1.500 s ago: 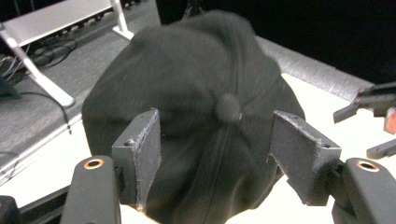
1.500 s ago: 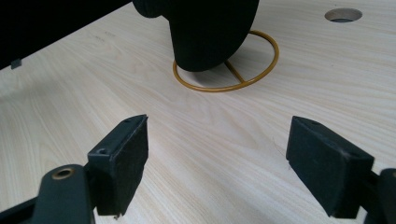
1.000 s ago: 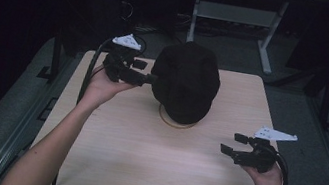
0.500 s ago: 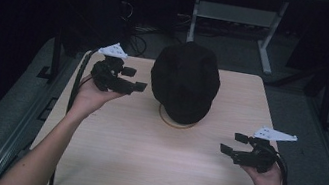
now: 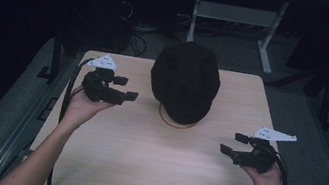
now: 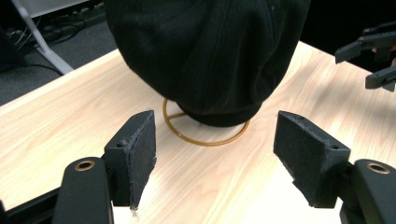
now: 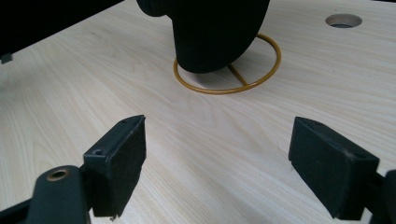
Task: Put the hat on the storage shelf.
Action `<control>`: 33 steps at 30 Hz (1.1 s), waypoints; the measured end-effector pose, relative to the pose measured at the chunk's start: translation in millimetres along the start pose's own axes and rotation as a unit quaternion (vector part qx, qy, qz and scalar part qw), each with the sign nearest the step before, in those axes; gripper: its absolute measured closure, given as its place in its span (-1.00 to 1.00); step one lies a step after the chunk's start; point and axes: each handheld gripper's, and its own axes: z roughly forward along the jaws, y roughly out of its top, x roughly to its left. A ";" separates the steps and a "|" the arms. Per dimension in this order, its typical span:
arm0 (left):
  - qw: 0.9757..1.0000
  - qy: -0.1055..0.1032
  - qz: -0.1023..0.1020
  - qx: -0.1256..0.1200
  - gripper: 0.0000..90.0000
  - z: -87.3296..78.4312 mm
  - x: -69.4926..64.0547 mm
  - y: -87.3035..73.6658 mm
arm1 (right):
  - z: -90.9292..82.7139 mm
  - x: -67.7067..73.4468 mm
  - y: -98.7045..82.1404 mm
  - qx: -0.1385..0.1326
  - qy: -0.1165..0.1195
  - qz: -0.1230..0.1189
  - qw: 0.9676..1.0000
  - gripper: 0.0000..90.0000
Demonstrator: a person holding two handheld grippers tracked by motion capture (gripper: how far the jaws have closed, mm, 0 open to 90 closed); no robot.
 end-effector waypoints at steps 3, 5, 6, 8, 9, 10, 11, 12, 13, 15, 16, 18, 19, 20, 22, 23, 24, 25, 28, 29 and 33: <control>1.000 -0.002 -0.006 0.004 -0.37 0.5 0.4 -8.0 | 0.9 -0.2 -0.6 0.003 -0.004 0.001 1.000 -0.58; 1.000 -0.002 -0.009 0.003 -0.37 0.5 1.1 -13.1 | 0.9 -0.4 -0.8 0.003 -0.006 0.000 1.000 -0.58; 1.000 -0.003 -0.011 0.002 -0.38 0.5 1.6 -15.7 | 0.6 -0.7 -0.8 0.003 -0.006 0.001 1.000 -0.58; 1.000 0.000 -0.012 0.002 -0.38 0.8 2.0 -20.9 | 0.1 -1.1 -1.0 0.001 -0.006 0.000 1.000 -0.58; 1.000 0.006 -0.011 -0.002 -0.38 0.6 1.4 -23.5 | -0.2 -1.1 -1.2 0.001 -0.007 0.002 1.000 -0.58; 1.000 0.010 -0.010 -0.007 -0.37 0.4 0.9 -26.3 | -0.2 -1.2 -1.4 0.003 -0.008 0.003 1.000 -0.59; 1.000 0.009 -0.012 -0.008 -0.37 0.5 0.7 -28.8 | 0.1 -1.8 -1.8 0.004 -0.009 0.000 1.000 -0.59; 1.000 0.008 -0.015 -0.008 -0.37 0.9 0.6 -31.1 | 0.2 -1.8 -2.2 0.006 -0.010 0.002 1.000 -0.60; 1.000 0.008 -0.015 -0.009 -0.38 1.0 0.4 -33.6 | 0.5 -2.0 -2.7 0.007 -0.009 0.004 1.000 -0.60; 1.000 0.008 -0.015 -0.010 -0.38 1.1 0.1 -38.5 | 1.0 -2.5 -3.6 0.008 -0.009 0.005 1.000 -0.61; 1.000 0.008 -0.019 -0.012 -0.38 1.4 -0.3 -40.4 | 1.0 -2.5 -3.6 0.008 -0.009 0.005 1.000 -0.61; 1.000 0.012 -0.018 -0.012 -0.38 2.4 -0.9 -46.6 | 0.9 -2.8 -3.9 0.009 -0.009 0.006 1.000 -0.61; 1.000 0.014 -0.019 -0.009 -0.38 3.1 -1.3 -49.2 | 0.8 -3.0 -4.1 0.009 -0.008 0.006 1.000 -0.61; 1.000 0.016 -0.018 -0.009 -0.38 3.6 -1.6 -51.9 | 0.9 -3.2 -4.3 0.009 -0.008 0.006 1.000 -0.61; 1.000 0.013 -0.021 -0.009 -0.38 4.1 -1.8 -57.2 | 0.9 -3.2 -4.9 0.011 -0.008 0.007 1.000 -0.61; 1.000 0.012 -0.021 -0.010 -0.38 4.4 -1.6 -59.3 | 0.9 -3.4 -5.2 0.010 -0.008 0.006 1.000 -0.61; 1.000 0.012 -0.022 -0.007 -0.39 4.3 -1.5 -62.8 | 0.9 -3.5 -5.4 0.011 -0.009 0.007 1.000 -0.61; 1.000 0.012 -0.026 -0.007 -0.39 4.6 -1.9 -65.9 | 0.9 -4.1 -6.0 0.011 -0.009 0.006 1.000 -0.61; 0.999 0.011 -0.031 -0.007 -0.40 5.1 -1.4 -74.7 | 0.5 -4.4 -6.8 0.011 -0.010 0.010 1.000 -0.61; 0.999 0.011 -0.034 -0.008 -0.40 5.2 -1.4 -77.3 | 0.5 -4.6 -7.0 0.011 -0.010 0.011 1.000 -0.61; 0.999 0.008 -0.045 -0.010 -0.40 4.1 -0.9 -85.1 | 1.1 -5.3 -8.3 0.014 -0.011 0.011 1.000 -0.61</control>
